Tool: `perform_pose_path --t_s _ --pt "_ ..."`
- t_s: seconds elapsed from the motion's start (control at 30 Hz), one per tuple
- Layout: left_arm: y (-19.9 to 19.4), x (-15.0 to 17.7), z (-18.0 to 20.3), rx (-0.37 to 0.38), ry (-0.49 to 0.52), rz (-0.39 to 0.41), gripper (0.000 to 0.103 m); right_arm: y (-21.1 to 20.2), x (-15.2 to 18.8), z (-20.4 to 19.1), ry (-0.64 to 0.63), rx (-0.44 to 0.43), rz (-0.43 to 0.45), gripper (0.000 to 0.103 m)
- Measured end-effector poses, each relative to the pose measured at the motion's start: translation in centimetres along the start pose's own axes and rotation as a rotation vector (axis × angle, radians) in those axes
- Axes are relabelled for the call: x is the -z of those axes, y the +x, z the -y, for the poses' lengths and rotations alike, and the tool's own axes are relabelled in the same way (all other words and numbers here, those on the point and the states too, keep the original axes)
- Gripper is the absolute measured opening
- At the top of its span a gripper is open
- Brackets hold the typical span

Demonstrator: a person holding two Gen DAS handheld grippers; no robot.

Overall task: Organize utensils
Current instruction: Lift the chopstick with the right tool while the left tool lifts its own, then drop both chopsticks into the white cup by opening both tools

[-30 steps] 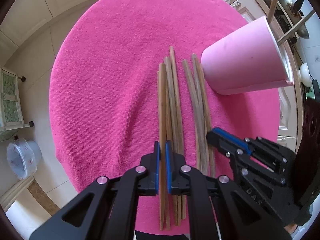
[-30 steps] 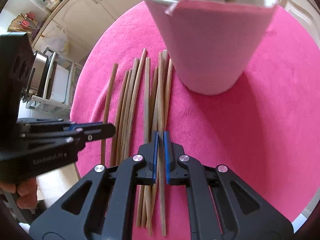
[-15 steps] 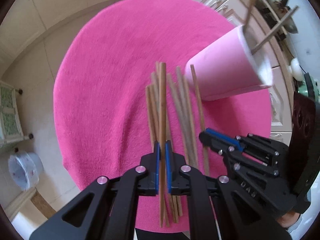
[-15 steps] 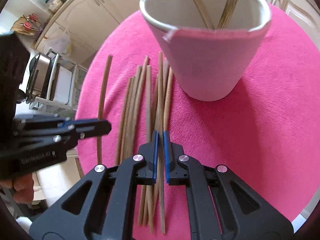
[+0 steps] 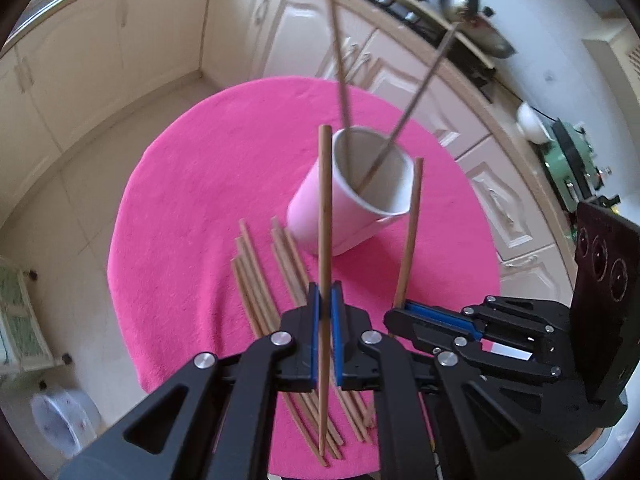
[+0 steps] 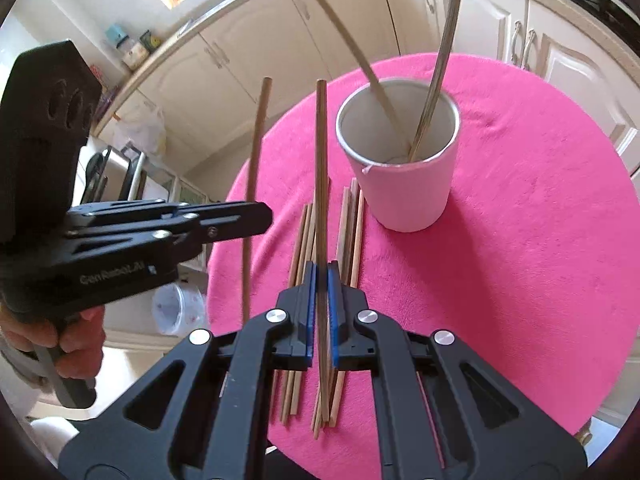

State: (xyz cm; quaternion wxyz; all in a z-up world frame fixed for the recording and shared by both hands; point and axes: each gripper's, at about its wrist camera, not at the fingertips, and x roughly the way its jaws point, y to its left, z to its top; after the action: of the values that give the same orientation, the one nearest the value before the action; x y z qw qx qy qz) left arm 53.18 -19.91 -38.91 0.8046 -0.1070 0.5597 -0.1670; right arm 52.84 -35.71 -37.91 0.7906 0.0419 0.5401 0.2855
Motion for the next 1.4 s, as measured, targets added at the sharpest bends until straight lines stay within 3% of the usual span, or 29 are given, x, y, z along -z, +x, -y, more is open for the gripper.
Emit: perform_pose_path --t_s 0.2,0.5,1.0,1.17,1.4 --pt "-1.6 -0.1 2.0 0.026 0.068 0.062 0.006 -3.0 -0.3 -0.8 0.013 0.003 0.067 0.006" --pt "-5.1 -2.1 5.1 0.061 0.154 0.228 0.006 -8.7 -1.5 -1.4 0.011 0.02 0.192 0.006" --pt "-9.7 -9.5 8.6 0.045 0.174 0.595 0.006 -15.3 -6.5 0.2 0.001 0.087 0.356 0.006" --pt "-8.2 -10.8 8.3 0.018 0.15 0.634 0.006 -13.8 -7.3 1.1 0.014 0.106 0.338 0.006" --pt "-4.7 -10.6 8.1 -0.033 0.169 0.615 0.006 -10.9 -6.9 2.8 0.054 0.12 0.273 0.006"
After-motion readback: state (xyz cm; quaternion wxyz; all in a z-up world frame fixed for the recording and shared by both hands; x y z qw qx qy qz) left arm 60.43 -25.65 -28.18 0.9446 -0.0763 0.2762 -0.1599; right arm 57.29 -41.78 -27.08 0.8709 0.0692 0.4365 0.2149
